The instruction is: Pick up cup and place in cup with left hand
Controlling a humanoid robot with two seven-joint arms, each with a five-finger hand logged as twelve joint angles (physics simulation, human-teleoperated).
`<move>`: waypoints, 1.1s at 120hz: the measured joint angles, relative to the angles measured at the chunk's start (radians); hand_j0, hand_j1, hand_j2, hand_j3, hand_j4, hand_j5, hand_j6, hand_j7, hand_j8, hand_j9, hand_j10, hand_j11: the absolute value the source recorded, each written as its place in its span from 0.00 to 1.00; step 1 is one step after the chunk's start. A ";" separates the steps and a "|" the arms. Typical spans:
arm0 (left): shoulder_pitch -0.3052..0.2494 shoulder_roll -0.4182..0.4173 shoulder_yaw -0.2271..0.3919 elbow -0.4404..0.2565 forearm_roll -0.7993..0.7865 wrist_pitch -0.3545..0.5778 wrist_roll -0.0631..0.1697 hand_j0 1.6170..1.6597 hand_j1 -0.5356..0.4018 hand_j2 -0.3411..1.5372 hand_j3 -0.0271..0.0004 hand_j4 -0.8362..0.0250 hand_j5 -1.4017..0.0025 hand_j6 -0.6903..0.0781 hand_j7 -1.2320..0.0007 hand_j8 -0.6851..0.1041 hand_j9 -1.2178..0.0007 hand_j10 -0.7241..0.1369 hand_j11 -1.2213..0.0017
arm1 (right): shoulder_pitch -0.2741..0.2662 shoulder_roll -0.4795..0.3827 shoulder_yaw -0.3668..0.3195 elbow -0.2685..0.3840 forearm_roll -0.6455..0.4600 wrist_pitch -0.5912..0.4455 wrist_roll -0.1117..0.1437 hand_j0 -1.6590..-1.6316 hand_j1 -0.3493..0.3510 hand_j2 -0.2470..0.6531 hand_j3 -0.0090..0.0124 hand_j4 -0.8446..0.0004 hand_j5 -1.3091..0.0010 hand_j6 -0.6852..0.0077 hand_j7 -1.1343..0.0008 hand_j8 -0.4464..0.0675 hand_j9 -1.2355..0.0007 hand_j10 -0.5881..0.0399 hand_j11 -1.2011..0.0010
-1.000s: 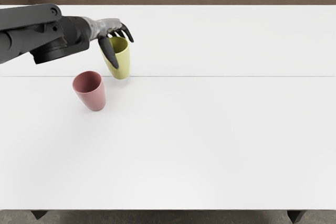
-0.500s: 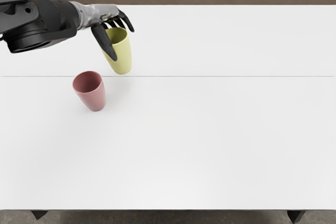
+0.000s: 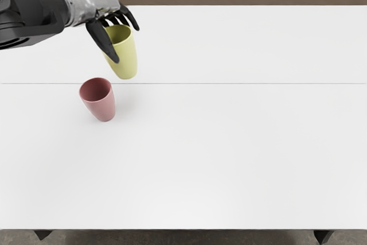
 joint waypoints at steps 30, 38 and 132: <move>-0.038 0.054 0.033 -0.036 -0.006 -0.028 0.000 0.92 0.44 0.22 0.99 0.49 0.59 0.43 0.54 0.48 0.54 0.38 0.54 | 0.000 0.000 0.000 0.000 0.000 0.000 0.000 0.04 0.00 0.27 0.42 1.00 1.00 0.99 1.00 0.87 1.00 0.94 1.00; -0.045 0.055 0.045 -0.041 -0.006 -0.032 0.000 0.91 0.43 0.23 0.99 0.49 0.59 0.45 0.54 0.50 0.54 0.40 0.53 | 0.000 0.000 0.000 0.000 0.000 0.000 0.000 0.04 0.00 0.27 0.42 1.00 1.00 0.99 1.00 0.87 1.00 0.94 1.00; -0.065 0.084 0.151 -0.049 -0.002 -0.041 0.000 0.91 0.39 0.24 0.99 0.46 0.61 0.49 0.53 0.56 0.53 0.42 0.53 | 0.000 0.000 0.000 0.000 0.000 0.000 0.000 0.04 0.00 0.27 0.42 1.00 1.00 0.99 1.00 0.87 1.00 0.94 1.00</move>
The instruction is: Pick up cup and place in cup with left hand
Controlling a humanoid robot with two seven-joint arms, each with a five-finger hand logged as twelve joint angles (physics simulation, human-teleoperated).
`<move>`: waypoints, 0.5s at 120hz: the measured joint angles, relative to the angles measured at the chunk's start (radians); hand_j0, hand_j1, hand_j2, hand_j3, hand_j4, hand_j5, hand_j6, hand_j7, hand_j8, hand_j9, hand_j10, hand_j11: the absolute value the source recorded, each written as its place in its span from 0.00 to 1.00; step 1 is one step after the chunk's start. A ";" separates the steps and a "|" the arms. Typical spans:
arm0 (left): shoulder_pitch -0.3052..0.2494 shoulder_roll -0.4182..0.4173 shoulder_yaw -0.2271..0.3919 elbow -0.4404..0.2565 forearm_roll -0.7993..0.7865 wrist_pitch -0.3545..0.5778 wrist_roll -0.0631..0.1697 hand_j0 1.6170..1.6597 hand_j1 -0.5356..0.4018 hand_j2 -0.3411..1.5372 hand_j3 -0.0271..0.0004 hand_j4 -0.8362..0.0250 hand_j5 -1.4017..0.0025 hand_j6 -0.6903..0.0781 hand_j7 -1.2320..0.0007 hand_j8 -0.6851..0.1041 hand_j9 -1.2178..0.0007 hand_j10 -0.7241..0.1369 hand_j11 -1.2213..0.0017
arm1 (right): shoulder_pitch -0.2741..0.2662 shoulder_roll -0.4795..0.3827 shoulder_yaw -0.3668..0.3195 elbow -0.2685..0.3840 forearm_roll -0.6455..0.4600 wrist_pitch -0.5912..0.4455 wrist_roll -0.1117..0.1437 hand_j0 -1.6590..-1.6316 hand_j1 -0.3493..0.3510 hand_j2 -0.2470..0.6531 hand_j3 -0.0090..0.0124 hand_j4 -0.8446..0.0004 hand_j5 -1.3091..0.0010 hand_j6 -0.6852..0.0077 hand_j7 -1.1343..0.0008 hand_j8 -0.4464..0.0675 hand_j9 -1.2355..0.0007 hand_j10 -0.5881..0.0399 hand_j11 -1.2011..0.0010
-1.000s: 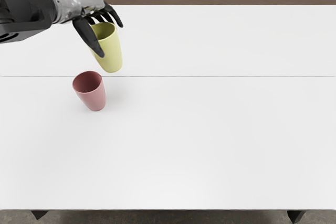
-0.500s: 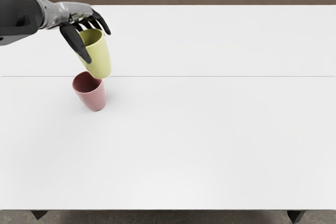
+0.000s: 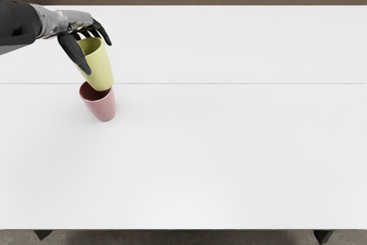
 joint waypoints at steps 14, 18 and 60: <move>-0.006 0.017 0.011 0.001 0.001 0.001 0.000 0.91 0.43 0.25 0.99 0.44 0.62 0.48 0.54 0.54 0.53 0.40 0.53 | 0.000 0.000 0.000 0.000 0.000 0.000 0.000 0.04 0.00 0.27 0.42 1.00 1.00 0.99 1.00 0.87 1.00 0.94 1.00; -0.008 0.018 0.013 0.000 0.000 0.000 0.000 0.92 0.43 0.24 0.99 0.45 0.62 0.48 0.54 0.53 0.53 0.40 0.53 | 0.000 0.000 0.000 0.000 0.000 0.000 0.000 0.04 0.00 0.27 0.42 1.00 1.00 0.99 1.00 0.87 1.00 0.94 1.00; -0.021 0.035 0.029 -0.006 -0.003 -0.013 0.000 0.92 0.45 0.23 0.99 0.48 0.60 0.45 0.54 0.51 0.53 0.37 0.54 | 0.000 0.000 0.000 0.000 0.000 0.000 0.000 0.04 0.00 0.27 0.42 1.00 1.00 0.99 1.00 0.87 1.00 0.94 1.00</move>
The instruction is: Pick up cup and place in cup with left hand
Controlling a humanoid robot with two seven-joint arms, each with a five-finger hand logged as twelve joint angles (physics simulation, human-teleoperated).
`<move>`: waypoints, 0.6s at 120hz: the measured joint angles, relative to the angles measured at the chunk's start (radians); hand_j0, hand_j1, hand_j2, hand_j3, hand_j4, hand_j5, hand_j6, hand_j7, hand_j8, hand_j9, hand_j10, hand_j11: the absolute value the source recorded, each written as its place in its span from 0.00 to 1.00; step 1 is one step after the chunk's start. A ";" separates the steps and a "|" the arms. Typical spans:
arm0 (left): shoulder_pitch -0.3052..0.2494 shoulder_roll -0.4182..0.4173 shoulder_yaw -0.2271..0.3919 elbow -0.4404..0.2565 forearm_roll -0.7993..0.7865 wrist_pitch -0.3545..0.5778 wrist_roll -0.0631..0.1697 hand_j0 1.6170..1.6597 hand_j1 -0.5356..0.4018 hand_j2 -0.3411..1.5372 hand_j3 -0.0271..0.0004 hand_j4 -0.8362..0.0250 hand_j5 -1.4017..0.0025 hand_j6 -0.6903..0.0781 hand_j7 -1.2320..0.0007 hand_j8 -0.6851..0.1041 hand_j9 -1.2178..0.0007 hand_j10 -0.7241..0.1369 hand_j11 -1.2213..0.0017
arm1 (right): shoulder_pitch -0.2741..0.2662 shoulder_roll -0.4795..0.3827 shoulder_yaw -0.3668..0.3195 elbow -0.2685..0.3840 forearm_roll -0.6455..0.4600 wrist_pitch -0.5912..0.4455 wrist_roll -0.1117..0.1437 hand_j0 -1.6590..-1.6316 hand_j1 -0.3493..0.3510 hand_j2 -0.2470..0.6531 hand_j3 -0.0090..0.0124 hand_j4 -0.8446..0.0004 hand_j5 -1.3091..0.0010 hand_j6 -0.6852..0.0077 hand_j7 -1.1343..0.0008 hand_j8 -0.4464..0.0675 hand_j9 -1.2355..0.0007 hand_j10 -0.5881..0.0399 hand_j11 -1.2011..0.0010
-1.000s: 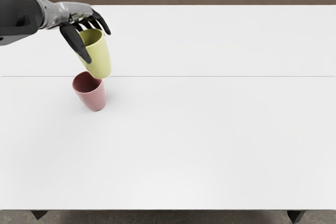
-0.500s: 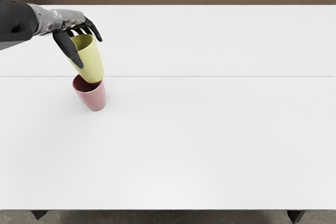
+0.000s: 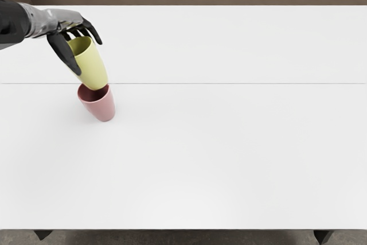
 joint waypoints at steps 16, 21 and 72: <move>-0.015 0.009 0.013 -0.010 -0.001 -0.002 0.000 0.92 0.46 0.22 0.99 0.49 0.59 0.45 0.54 0.50 0.54 0.38 0.54 | 0.000 0.000 0.000 0.000 0.000 0.000 0.000 0.04 0.00 0.27 0.42 1.00 1.00 0.99 1.00 0.87 1.00 0.94 1.00; -0.017 0.016 0.015 -0.013 0.000 -0.002 0.000 0.92 0.45 0.22 0.99 0.49 0.59 0.46 0.54 0.50 0.54 0.38 0.54 | 0.000 0.000 0.000 0.000 0.000 0.000 0.000 0.04 0.00 0.27 0.42 1.00 1.00 0.99 1.00 0.87 1.00 0.94 1.00; -0.016 0.008 0.039 -0.032 -0.001 -0.002 0.000 0.92 0.45 0.22 0.99 0.49 0.59 0.45 0.55 0.50 0.54 0.38 0.54 | 0.000 0.000 0.000 0.000 0.000 0.000 0.000 0.04 0.00 0.27 0.42 1.00 1.00 0.99 1.00 0.87 1.00 0.94 1.00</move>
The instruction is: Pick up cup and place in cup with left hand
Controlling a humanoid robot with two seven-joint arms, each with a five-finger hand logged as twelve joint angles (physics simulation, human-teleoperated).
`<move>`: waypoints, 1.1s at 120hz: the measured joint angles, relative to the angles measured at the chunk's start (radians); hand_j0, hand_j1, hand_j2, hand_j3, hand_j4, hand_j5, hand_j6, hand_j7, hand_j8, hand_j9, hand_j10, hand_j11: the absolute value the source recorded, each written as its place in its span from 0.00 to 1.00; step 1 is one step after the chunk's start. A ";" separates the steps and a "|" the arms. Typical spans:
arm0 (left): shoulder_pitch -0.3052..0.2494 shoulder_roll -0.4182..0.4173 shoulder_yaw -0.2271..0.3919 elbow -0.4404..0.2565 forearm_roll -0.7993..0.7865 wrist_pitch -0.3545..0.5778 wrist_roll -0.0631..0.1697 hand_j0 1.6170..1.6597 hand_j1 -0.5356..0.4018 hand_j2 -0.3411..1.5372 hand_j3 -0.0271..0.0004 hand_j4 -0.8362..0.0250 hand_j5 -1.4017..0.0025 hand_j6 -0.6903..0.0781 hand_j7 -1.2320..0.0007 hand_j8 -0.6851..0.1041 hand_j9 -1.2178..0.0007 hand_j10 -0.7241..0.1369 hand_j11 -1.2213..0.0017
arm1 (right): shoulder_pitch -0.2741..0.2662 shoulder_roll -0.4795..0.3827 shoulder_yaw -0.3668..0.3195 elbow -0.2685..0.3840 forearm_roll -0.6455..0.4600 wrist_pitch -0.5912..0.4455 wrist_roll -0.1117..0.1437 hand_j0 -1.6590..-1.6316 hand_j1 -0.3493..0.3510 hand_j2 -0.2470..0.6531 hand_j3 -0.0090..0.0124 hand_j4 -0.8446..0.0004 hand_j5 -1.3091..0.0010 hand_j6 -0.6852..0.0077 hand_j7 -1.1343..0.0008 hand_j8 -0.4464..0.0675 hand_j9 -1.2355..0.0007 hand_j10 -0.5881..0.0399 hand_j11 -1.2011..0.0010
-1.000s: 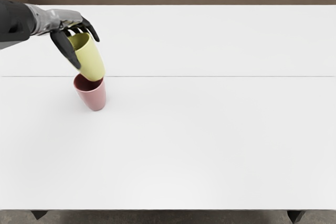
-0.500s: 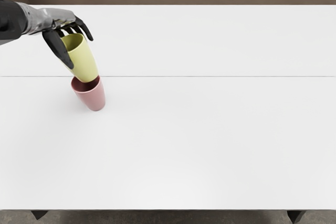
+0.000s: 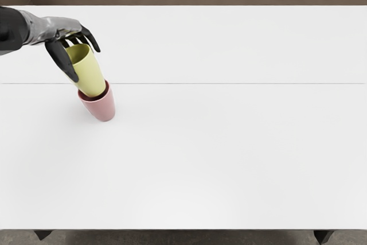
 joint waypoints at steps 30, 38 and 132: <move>0.010 -0.022 0.000 0.002 0.000 0.003 0.000 0.92 0.45 0.22 0.99 0.50 0.60 0.45 0.55 0.51 0.54 0.39 0.54 | 0.000 0.000 0.000 0.000 0.000 0.001 0.000 0.04 0.00 0.27 0.42 1.00 1.00 0.99 1.00 0.87 1.00 0.94 1.00; 0.010 -0.026 0.000 0.003 0.000 0.003 0.000 0.93 0.46 0.22 0.99 0.50 0.61 0.44 0.56 0.48 0.56 0.39 0.55 | 0.000 0.000 0.000 0.000 0.000 0.001 0.000 0.04 0.00 0.27 0.42 1.00 1.00 0.99 1.00 0.87 1.00 0.94 1.00; -0.007 -0.005 -0.122 0.008 -0.222 -0.086 -0.009 0.96 0.89 0.19 0.99 0.92 0.96 0.84 0.95 0.81 0.95 0.79 0.95 | 0.000 0.000 0.000 0.000 0.000 0.000 0.000 0.04 0.00 0.27 0.42 1.00 1.00 0.99 1.00 0.87 1.00 0.94 1.00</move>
